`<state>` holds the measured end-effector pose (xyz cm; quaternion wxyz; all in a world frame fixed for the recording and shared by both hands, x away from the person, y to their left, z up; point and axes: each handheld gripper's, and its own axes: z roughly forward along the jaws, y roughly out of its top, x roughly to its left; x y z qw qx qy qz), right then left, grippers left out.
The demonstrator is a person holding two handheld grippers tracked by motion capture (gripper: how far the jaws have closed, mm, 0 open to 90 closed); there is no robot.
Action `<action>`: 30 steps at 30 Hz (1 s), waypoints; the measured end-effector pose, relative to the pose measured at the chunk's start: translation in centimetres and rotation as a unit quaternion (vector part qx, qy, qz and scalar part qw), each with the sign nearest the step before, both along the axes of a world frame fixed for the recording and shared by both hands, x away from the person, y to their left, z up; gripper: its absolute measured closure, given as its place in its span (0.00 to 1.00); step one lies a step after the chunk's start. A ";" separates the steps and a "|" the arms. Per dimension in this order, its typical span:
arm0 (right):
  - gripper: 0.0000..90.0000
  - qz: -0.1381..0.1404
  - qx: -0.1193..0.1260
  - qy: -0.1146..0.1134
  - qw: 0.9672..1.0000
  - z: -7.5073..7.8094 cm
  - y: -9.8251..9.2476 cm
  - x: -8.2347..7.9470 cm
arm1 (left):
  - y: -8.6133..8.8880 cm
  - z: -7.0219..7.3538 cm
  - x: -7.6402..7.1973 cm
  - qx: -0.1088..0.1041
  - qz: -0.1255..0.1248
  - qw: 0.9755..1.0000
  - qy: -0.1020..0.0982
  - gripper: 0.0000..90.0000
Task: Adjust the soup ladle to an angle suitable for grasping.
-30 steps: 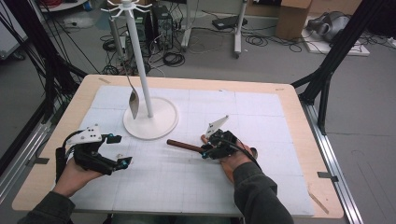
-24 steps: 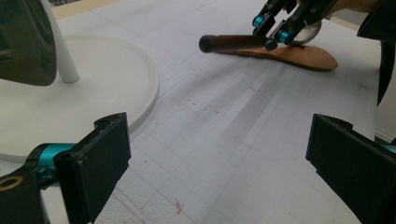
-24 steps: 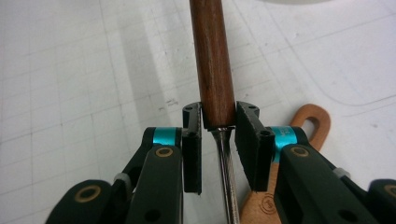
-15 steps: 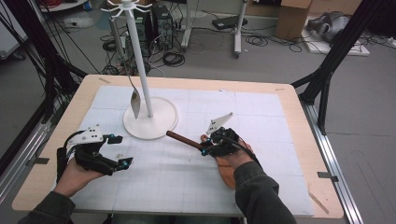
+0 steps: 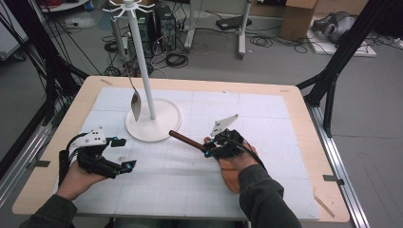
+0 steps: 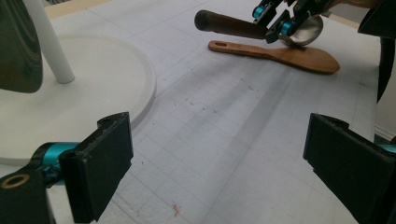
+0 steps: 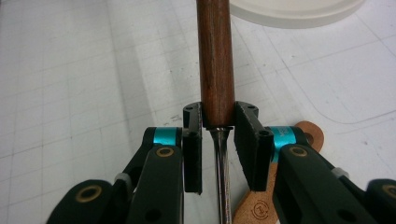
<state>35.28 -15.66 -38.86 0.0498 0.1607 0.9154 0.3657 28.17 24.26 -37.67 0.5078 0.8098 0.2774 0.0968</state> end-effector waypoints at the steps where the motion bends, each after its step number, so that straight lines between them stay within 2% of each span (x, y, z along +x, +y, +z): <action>1: 0.81 0.001 0.001 -0.002 1.000 0.1 -0.1 0.0 | 0.0 0.0 0.0 0.000 -0.001 1.000 0.001 0.10; 7: 0.82 -0.004 0.020 -0.013 1.000 0.9 -0.9 -0.4 | -0.3 -0.1 0.1 0.003 -0.003 1.000 0.002 0.10; 21: 0.82 0.002 0.035 -0.032 0.999 2.2 -0.9 -1.4 | -0.6 0.0 0.1 -0.004 -0.009 1.000 0.003 0.15; 26: 0.82 0.006 0.042 -0.024 0.999 1.9 -0.7 -1.5 | -0.7 -0.1 0.1 -0.005 -0.010 1.000 0.005 0.16; 30: 0.82 0.010 0.028 -0.005 1.000 0.8 -0.1 -1.1 | -0.6 0.0 0.1 -0.004 -0.010 1.000 0.003 0.16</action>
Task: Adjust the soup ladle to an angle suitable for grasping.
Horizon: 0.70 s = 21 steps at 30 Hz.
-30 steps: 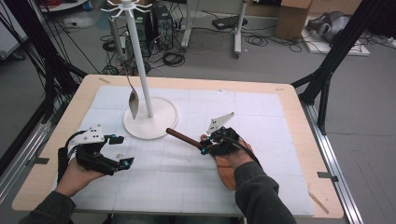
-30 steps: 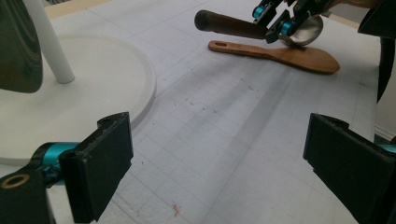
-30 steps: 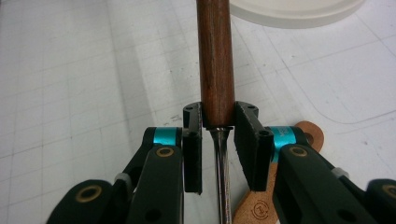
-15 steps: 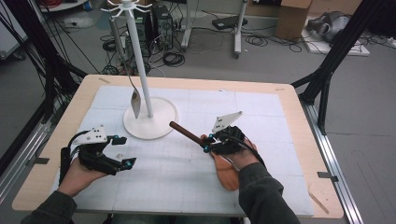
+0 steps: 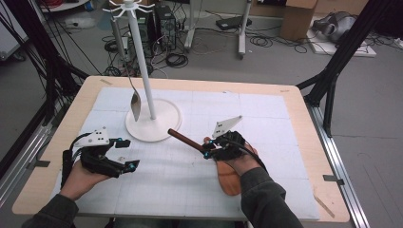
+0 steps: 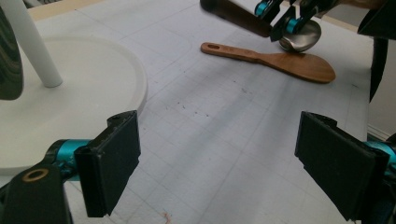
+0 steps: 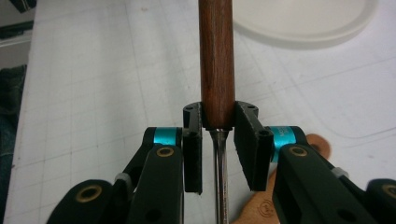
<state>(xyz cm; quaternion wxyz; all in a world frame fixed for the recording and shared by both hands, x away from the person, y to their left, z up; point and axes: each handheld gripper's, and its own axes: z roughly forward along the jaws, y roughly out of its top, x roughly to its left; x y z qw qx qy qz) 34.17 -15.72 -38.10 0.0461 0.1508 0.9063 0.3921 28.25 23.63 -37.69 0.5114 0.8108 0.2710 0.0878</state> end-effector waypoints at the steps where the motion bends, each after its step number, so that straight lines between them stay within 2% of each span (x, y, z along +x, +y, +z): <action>1: 0.82 0.002 -0.004 0.002 1.000 -0.3 0.2 0.1 | 0.0 0.0 0.0 0.000 0.000 1.000 0.000 0.16; 9: 0.82 0.019 -0.064 0.039 0.997 -2.8 2.1 0.7 | 0.0 0.0 0.0 0.002 0.000 1.000 0.000 0.16; 14: 0.82 0.020 -0.089 0.054 0.994 -3.9 2.5 1.1 | 0.1 0.0 0.0 0.003 -0.002 1.000 0.000 0.16; 17: 0.81 0.022 -0.099 0.062 0.993 -4.4 2.8 1.2 | 0.1 0.0 0.0 0.000 -0.002 1.000 -0.001 0.16; 21: 0.79 0.027 -0.097 0.051 0.994 -4.4 3.3 1.2 | 0.2 0.0 0.0 0.001 -0.002 1.000 0.000 0.16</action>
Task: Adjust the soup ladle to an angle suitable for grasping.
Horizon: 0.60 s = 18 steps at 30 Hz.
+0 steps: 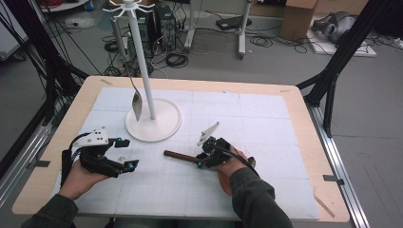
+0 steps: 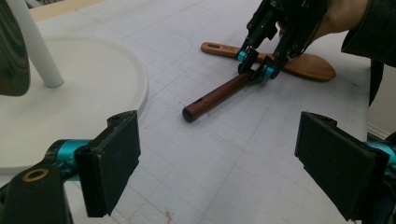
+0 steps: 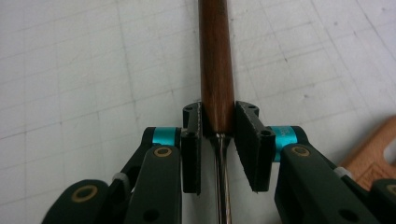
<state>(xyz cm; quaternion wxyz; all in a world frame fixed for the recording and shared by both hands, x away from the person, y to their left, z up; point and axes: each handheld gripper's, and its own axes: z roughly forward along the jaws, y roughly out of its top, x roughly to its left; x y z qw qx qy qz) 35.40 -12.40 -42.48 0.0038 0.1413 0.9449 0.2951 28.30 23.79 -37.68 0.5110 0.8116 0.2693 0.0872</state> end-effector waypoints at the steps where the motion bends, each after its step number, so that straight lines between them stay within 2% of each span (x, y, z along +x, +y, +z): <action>1: 0.78 0.004 -0.004 -0.005 1.000 -0.1 0.2 0.0 | 0.0 0.0 0.0 0.000 0.000 1.000 0.000 0.16; 7: 0.79 0.007 -0.010 -0.020 1.000 -0.1 0.6 -0.3 | -0.1 0.0 0.0 0.002 0.000 1.000 0.000 0.16; 12: 0.82 0.003 -0.009 -0.020 1.000 0.1 0.4 -0.3 | -0.2 0.0 -0.1 0.002 -0.002 1.000 0.001 0.16; 18: 0.82 -0.009 0.033 -0.027 0.999 2.1 -1.2 -1.0 | -0.2 -0.1 0.0 0.004 -0.003 1.000 0.002 0.17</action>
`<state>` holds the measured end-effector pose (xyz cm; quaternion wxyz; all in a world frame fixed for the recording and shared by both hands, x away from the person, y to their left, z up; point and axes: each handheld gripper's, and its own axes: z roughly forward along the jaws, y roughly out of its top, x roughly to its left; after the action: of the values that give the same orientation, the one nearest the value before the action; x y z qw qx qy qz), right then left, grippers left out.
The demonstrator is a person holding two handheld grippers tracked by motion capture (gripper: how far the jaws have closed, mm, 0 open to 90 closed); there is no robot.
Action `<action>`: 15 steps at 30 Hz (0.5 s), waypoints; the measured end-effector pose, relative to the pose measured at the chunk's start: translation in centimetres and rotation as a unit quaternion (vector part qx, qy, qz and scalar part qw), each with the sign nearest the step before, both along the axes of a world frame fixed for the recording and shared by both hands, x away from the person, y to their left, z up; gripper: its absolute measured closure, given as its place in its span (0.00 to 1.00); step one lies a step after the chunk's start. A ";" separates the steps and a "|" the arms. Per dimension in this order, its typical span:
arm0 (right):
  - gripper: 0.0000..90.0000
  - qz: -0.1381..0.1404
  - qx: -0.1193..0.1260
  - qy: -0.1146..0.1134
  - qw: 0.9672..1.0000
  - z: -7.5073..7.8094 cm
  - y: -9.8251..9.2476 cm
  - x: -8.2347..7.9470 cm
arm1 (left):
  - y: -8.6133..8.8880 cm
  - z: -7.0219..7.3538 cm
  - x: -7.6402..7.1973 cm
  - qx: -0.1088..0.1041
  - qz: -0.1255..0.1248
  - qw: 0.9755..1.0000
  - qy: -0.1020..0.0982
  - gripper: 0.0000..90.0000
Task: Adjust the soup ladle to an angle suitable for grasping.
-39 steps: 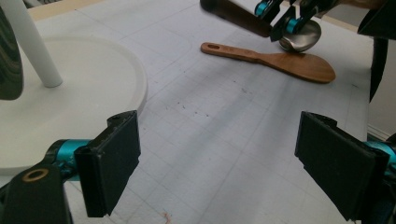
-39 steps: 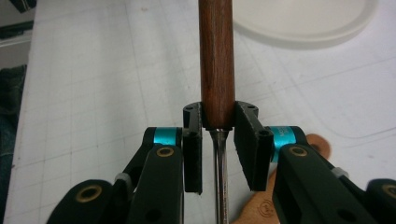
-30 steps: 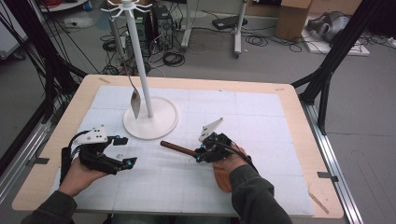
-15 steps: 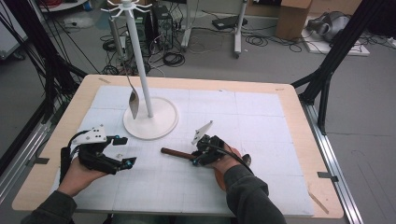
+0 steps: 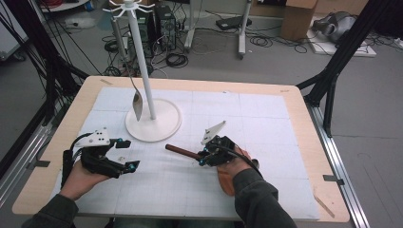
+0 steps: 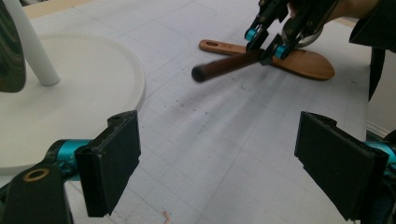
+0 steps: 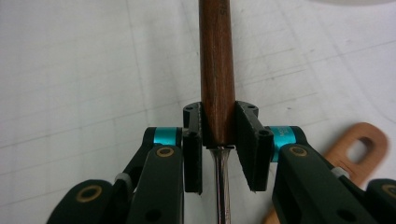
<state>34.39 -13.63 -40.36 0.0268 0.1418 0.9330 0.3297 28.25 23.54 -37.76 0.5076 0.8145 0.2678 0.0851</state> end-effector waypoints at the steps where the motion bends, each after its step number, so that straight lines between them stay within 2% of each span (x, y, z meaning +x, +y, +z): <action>1: 0.82 -0.003 0.007 -0.003 1.000 0.4 -0.4 -0.1 | 0.0 0.0 0.0 -0.001 0.000 1.000 0.000 0.17; 11: 0.82 -0.028 0.060 -0.015 0.998 3.0 -2.9 -1.6 | -0.2 0.0 0.0 -0.001 0.000 1.000 0.001 0.17; 15: 0.82 -0.027 0.064 -0.020 0.997 3.7 -3.1 -2.2 | -0.2 0.0 0.1 -0.001 -0.001 1.000 0.001 0.17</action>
<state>32.19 -16.71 -36.65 0.0458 0.1618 0.9051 0.3904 28.32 23.35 -37.79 0.5082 0.8144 0.2673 0.0834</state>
